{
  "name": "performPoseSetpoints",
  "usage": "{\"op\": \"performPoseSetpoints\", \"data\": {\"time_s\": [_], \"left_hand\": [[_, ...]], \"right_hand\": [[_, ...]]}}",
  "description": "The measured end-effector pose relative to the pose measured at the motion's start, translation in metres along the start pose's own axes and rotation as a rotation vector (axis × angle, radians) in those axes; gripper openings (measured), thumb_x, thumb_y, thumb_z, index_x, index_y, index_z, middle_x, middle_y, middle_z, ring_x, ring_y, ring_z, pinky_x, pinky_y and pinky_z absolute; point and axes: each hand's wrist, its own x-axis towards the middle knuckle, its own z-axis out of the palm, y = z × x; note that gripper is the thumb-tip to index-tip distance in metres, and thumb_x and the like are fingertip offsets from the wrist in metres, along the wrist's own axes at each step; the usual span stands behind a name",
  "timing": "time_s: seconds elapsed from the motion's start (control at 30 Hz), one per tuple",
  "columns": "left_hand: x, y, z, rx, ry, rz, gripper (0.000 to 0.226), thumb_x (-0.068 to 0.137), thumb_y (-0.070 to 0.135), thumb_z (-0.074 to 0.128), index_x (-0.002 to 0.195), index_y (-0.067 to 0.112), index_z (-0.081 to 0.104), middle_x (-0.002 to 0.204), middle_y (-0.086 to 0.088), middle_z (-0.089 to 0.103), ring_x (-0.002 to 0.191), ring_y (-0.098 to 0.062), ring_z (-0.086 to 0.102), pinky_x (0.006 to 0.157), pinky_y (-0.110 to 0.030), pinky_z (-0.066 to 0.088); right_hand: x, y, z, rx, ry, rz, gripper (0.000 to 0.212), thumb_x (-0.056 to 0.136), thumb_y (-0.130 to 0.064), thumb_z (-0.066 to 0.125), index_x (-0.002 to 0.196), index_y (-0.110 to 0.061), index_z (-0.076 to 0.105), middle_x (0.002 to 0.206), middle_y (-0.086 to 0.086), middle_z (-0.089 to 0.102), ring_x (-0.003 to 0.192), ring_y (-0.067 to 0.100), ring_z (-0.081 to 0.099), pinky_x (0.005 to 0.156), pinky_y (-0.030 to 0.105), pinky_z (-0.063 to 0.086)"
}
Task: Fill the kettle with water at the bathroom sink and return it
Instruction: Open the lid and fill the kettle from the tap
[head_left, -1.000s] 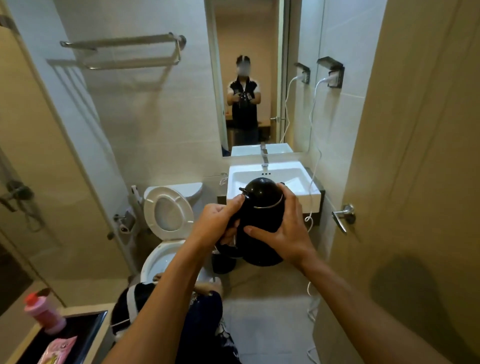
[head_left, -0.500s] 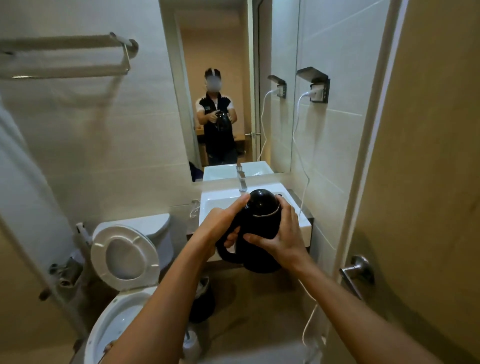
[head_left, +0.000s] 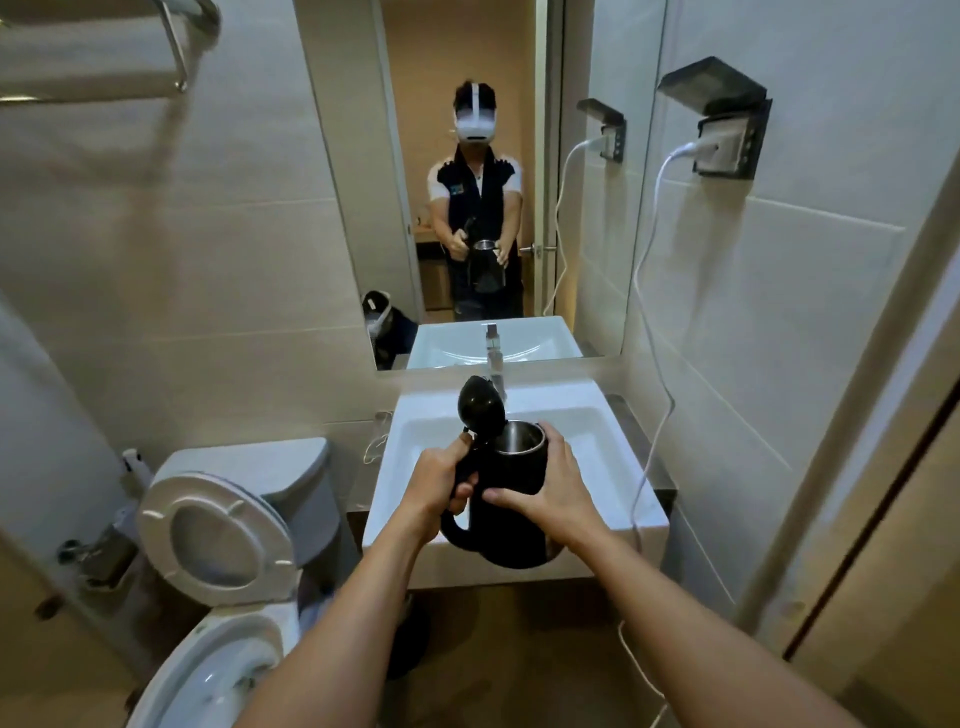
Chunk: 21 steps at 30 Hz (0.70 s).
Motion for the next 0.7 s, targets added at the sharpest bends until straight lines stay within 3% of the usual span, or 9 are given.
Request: {"op": "performPoseSetpoints", "data": {"time_s": [0.13,0.23,0.43,0.53,0.7], "left_hand": [[0.061,-0.017,0.0,0.001,-0.002,-0.05,0.043,0.097,0.041,0.05,0.066,0.011,0.052,0.053,-0.003,0.048,0.04,-0.011,0.029,0.041,-0.024,0.018],[0.111,-0.033,-0.004,0.004,-0.013,-0.083,0.044,0.098,0.039,0.049,0.065,0.01,0.052,0.05,-0.003,0.047,0.039,-0.011,0.029,0.041,-0.023,0.018],[0.218,-0.069,-0.023,0.039,-0.047,-0.15,0.05,0.099,0.042,0.049,0.059,0.011,0.049,0.046,-0.001,0.045,0.039,-0.012,0.03,0.043,-0.025,0.021],[0.26,-0.088,-0.031,0.051,-0.068,-0.191,0.053,0.1,0.043,0.048,0.058,0.011,0.048,0.045,-0.001,0.045,0.039,-0.012,0.031,0.044,-0.025,0.022],[0.31,-0.122,-0.036,0.055,-0.08,-0.257,0.053,0.097,0.047,0.051,0.06,0.01,0.05,0.052,-0.007,0.047,0.041,-0.014,0.032,0.044,-0.023,0.024]], "right_hand": [[0.053,0.028,0.007,-0.034,-0.054,0.053,0.121,0.058,-0.062,0.086,0.155,-0.03,0.022,0.154,-0.003,0.036,0.145,0.019,0.035,0.12,0.042,0.037],[0.097,0.049,0.011,-0.047,-0.128,0.09,0.109,0.062,-0.06,0.085,0.15,-0.034,0.027,0.151,-0.004,0.038,0.144,0.02,0.037,0.119,0.042,0.038],[0.214,0.092,0.007,-0.164,-0.12,0.171,0.083,0.097,-0.059,0.056,0.162,-0.022,0.022,0.169,0.005,0.024,0.158,0.024,0.021,0.126,0.041,0.022],[0.275,0.102,0.01,-0.27,-0.099,0.147,0.077,0.1,-0.056,0.052,0.162,-0.018,0.026,0.17,0.007,0.023,0.158,0.026,0.02,0.127,0.04,0.02],[0.354,0.111,0.031,-0.449,-0.212,0.027,0.076,0.101,-0.054,0.051,0.162,-0.018,0.025,0.172,0.008,0.018,0.161,0.027,0.012,0.13,0.046,0.018]]}}
